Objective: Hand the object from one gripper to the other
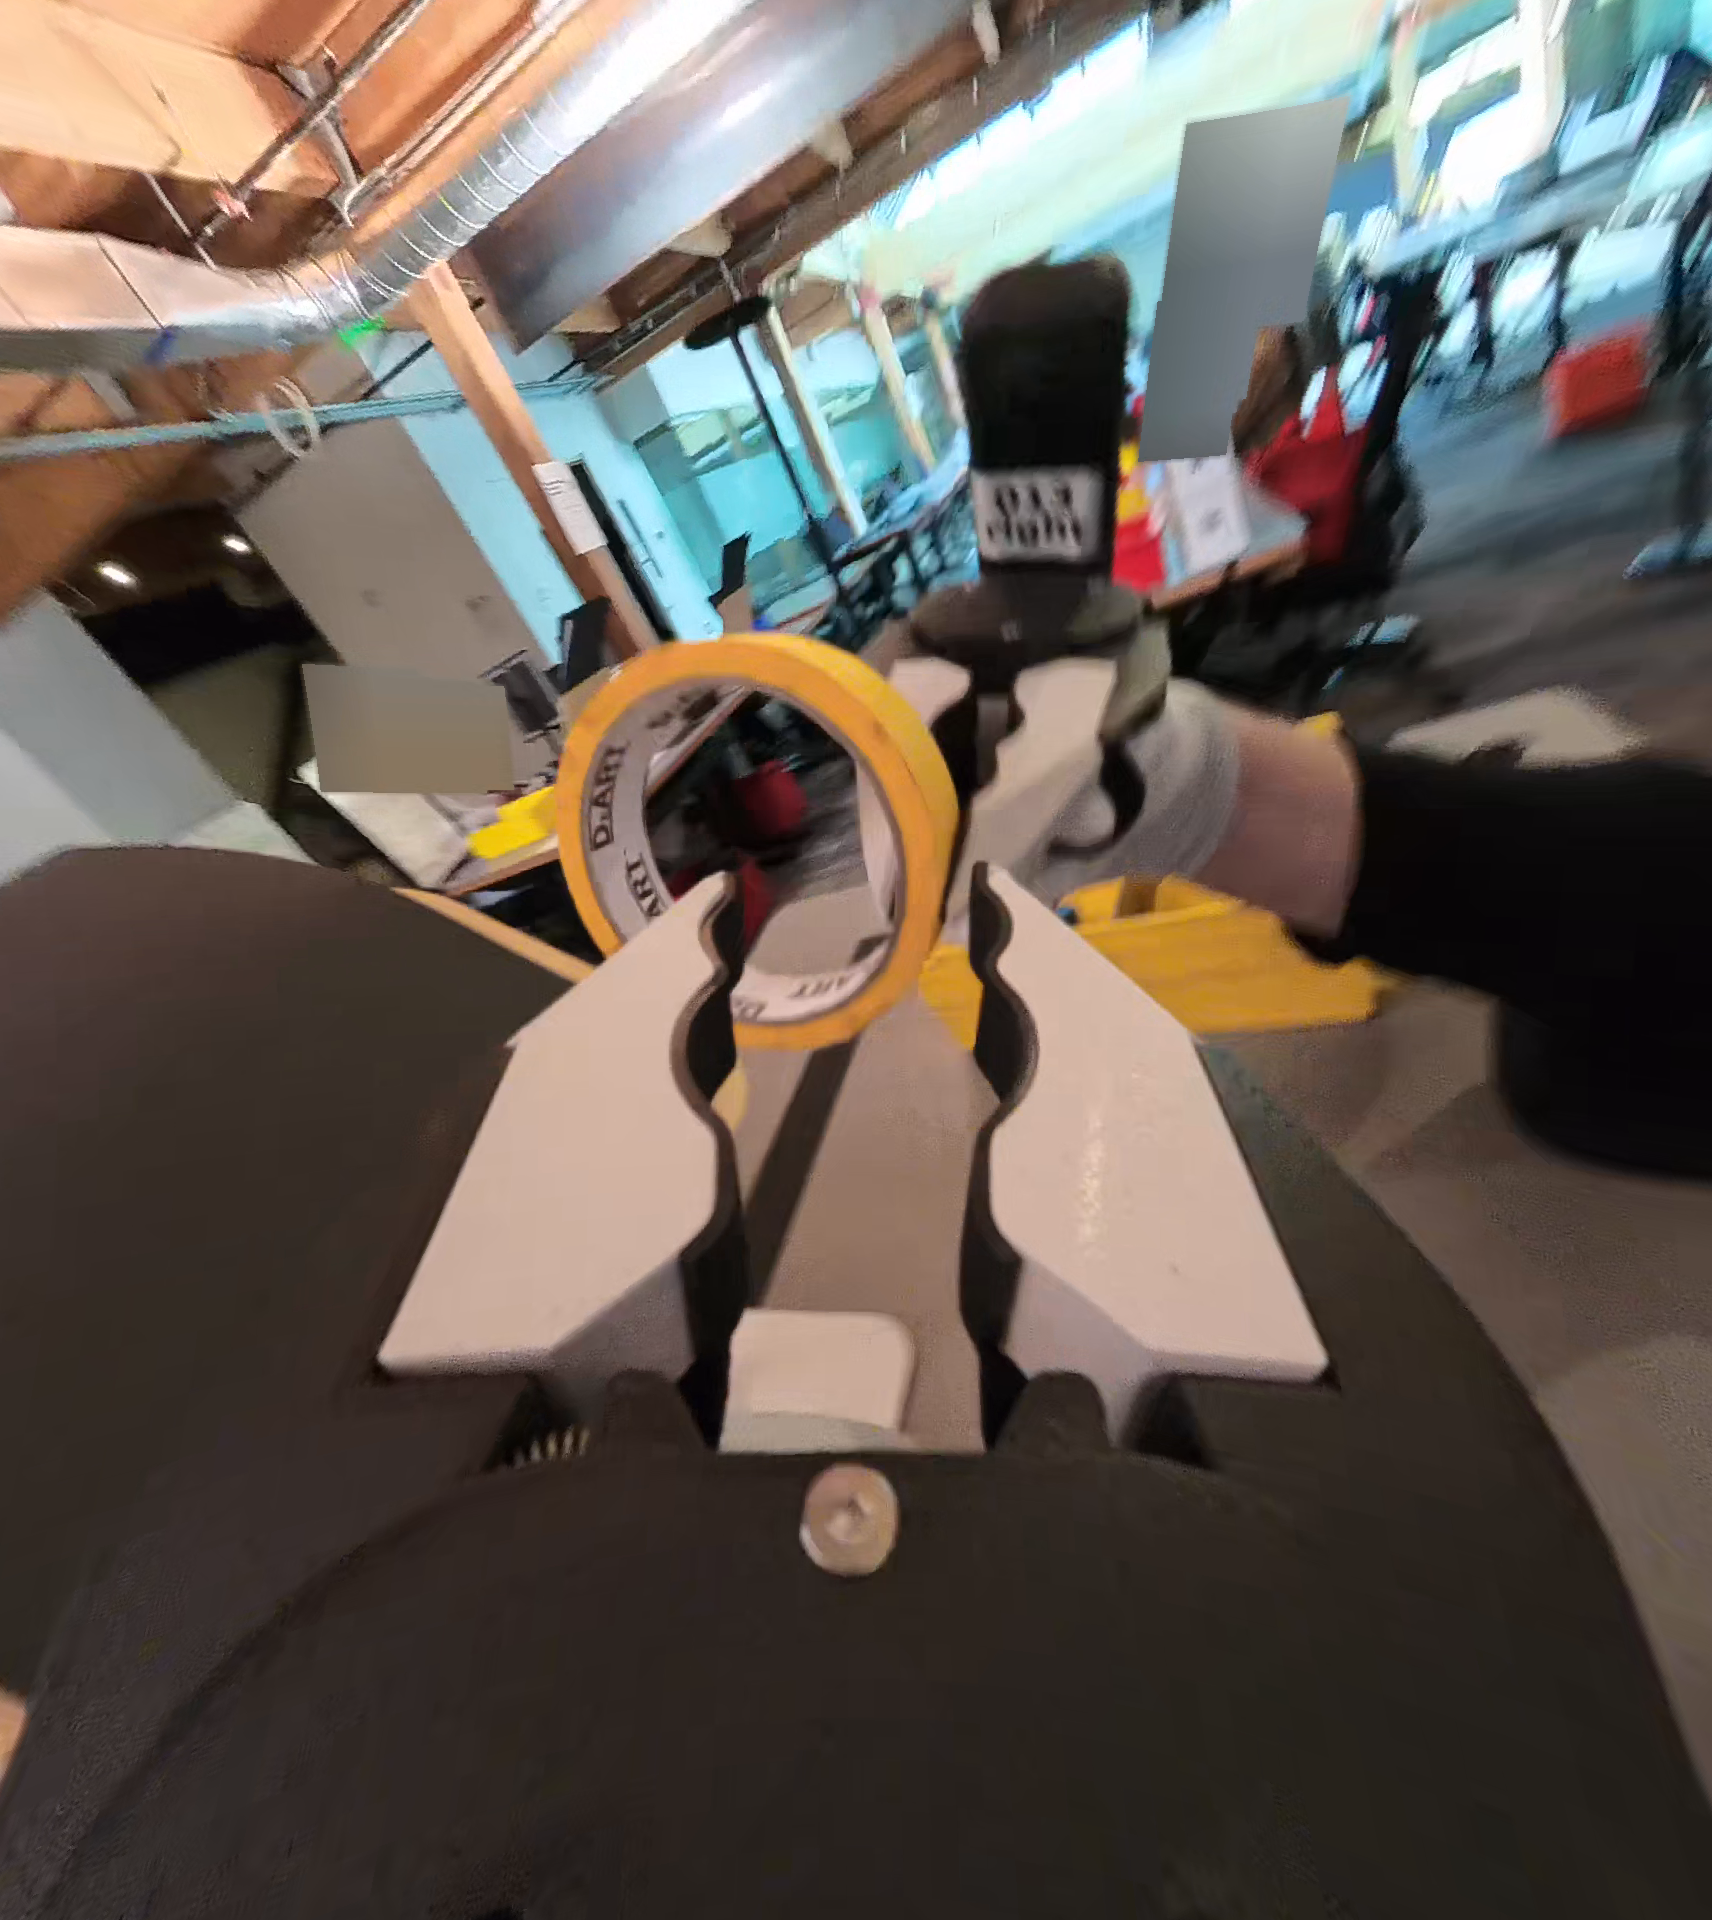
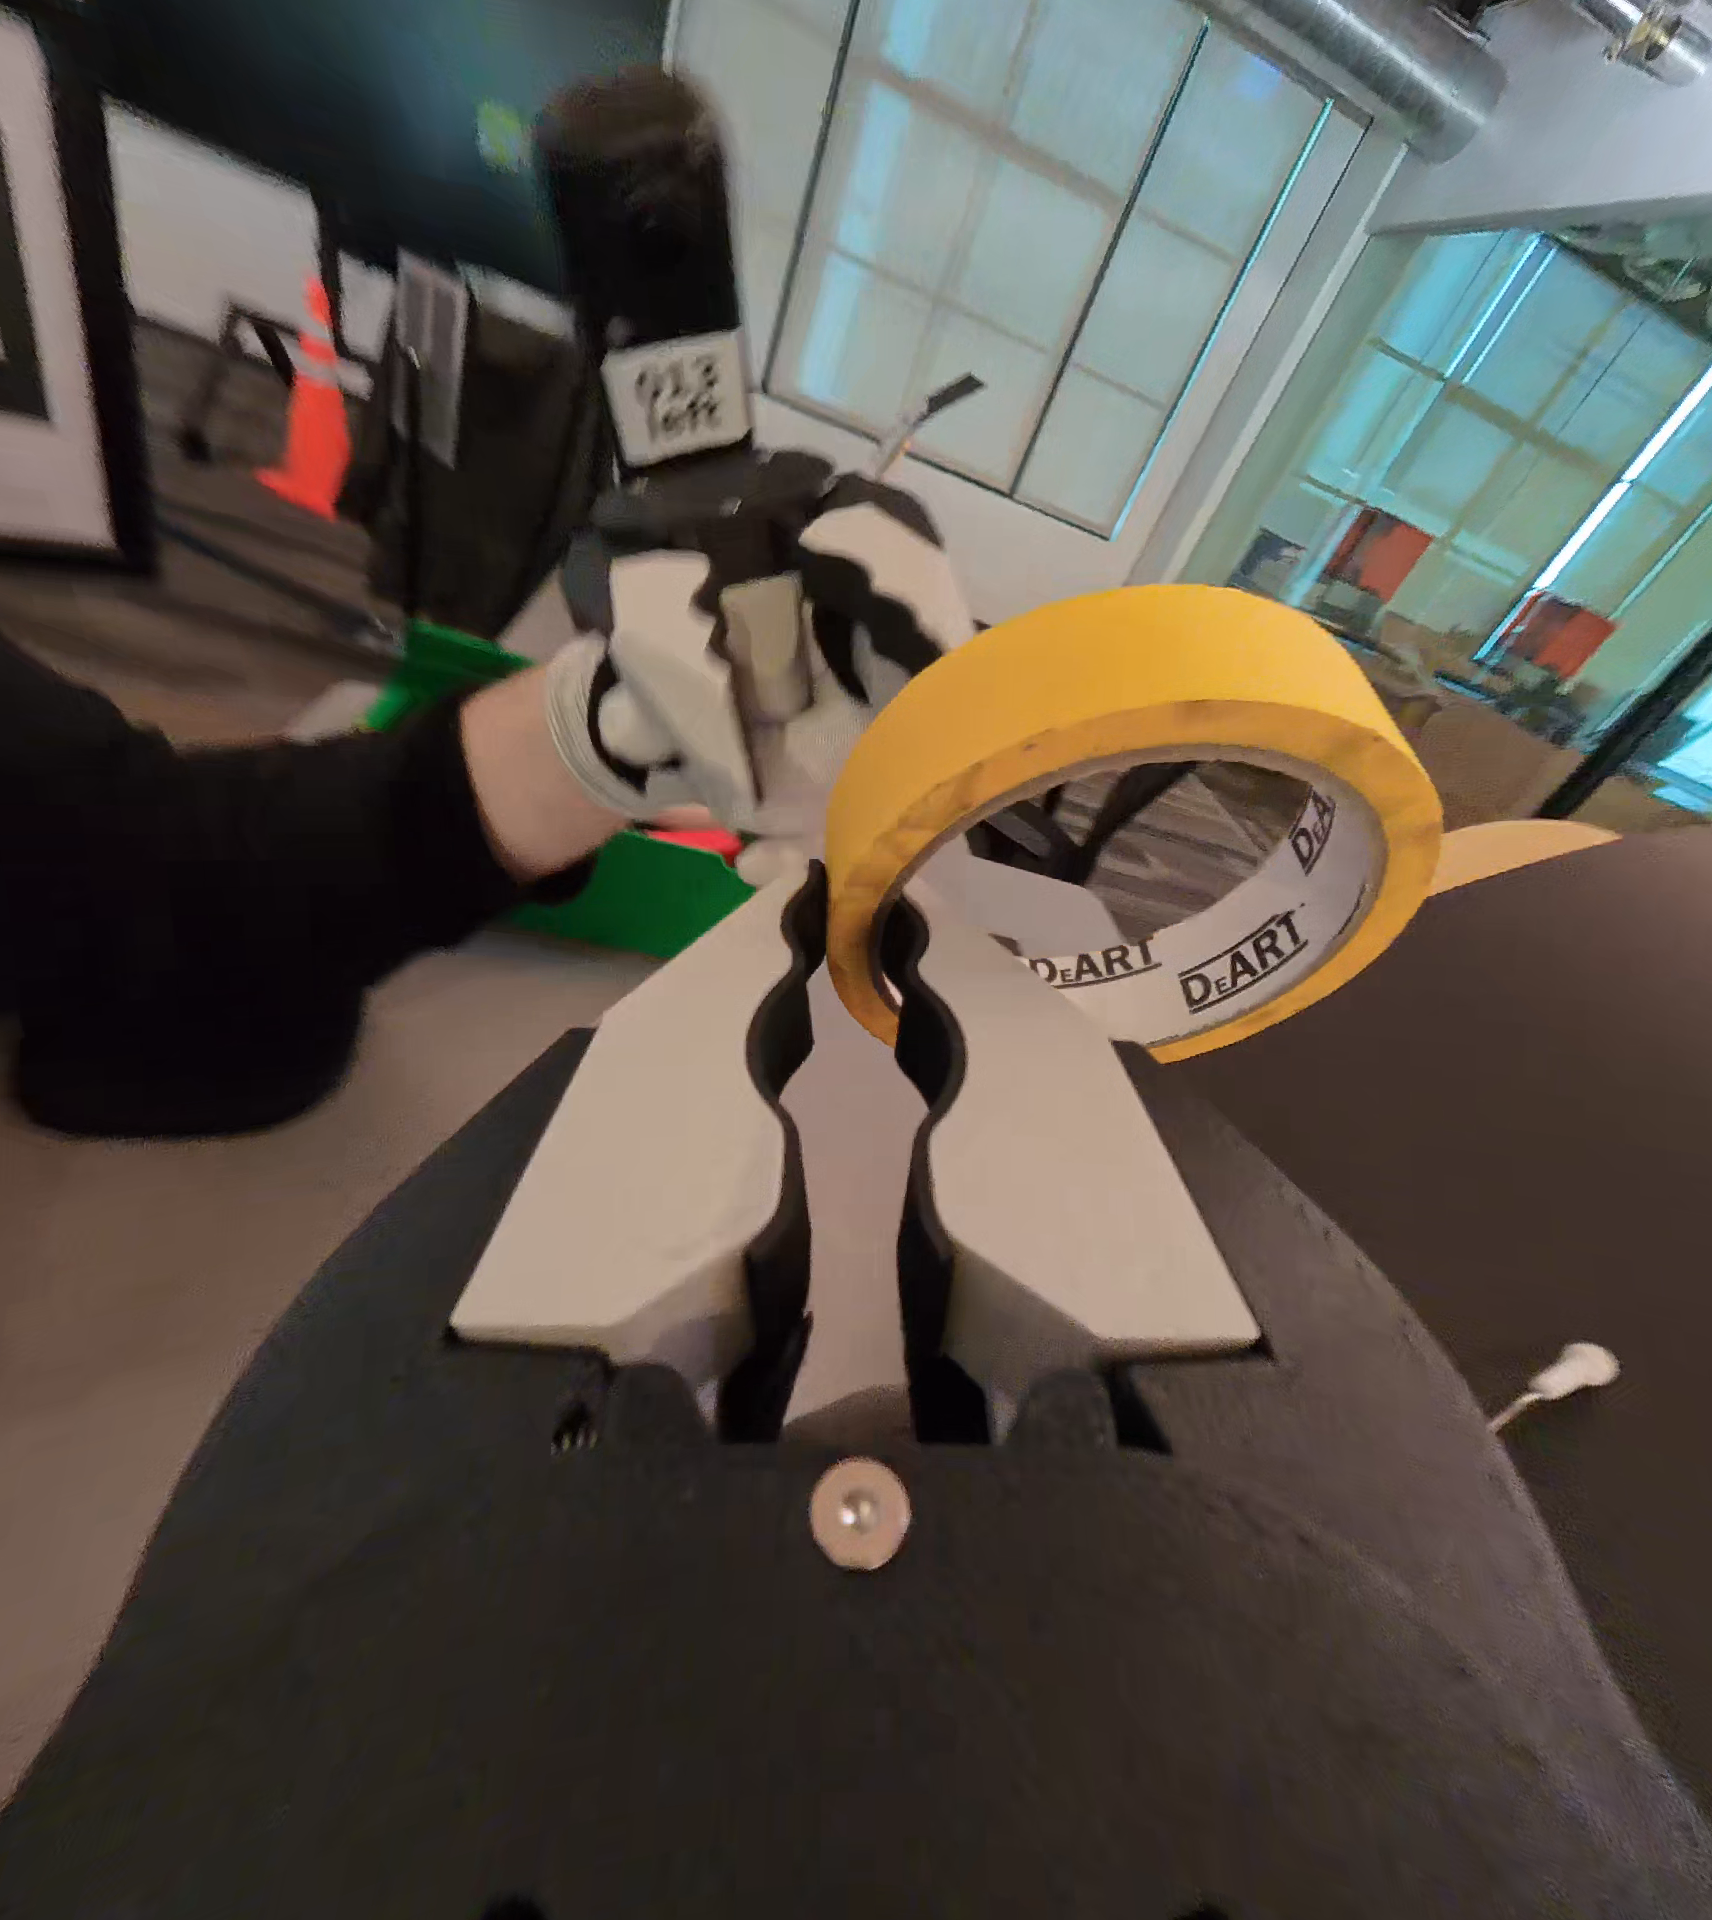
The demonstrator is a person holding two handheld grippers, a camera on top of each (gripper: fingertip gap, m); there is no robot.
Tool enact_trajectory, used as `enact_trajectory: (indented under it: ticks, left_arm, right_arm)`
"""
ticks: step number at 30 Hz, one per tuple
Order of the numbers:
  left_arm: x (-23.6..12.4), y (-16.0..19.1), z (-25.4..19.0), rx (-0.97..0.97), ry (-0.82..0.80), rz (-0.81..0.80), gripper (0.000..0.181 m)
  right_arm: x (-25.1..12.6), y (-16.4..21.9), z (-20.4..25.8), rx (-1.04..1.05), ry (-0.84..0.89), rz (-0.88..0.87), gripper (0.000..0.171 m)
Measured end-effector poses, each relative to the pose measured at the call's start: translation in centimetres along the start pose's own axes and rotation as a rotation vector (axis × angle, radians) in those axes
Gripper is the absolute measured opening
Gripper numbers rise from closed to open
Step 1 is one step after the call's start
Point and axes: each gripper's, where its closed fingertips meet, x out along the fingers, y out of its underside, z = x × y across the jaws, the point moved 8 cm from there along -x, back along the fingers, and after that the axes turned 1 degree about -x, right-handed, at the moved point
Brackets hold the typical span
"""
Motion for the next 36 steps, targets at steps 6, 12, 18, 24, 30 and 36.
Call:
enact_trajectory:
  ticks: [6,12,18,24,30,36]
  left_arm:
    - [2.4,1.9,-1.2,0.38,-0.153,0.188,0.052]
    - [4.6,3.0,-3.1,0.488,-0.094,0.222,0.043]
    - [6.2,4.0,-4.1,0.521,-0.06,0.25,0.012]
    - [6.1,4.1,-2.7,0.309,-0.064,0.23,0.008]
    - [4.3,3.2,-0.1,-0.223,0.073,0.023,0.008]
    - [2.9,3.1,1.5,-0.586,0.22,-0.083,0.008]
  right_arm:
    - [-1.7,-0.1,-0.9,0.251,-0.101,-0.082,0.007]
    - [-2.2,0.7,-0.5,0.341,-0.226,-0.044,0.007]
    - [-1.9,0.7,0.1,0.349,-0.272,-0.024,0.007]
    - [-2.3,-0.2,-0.7,0.149,0.021,0.017,0.08]
    - [-1.9,-1.4,0.3,-0.576,0.427,0.308,0.122]
    - [0.9,-1.8,2.2,-0.897,0.479,0.392,0.133]
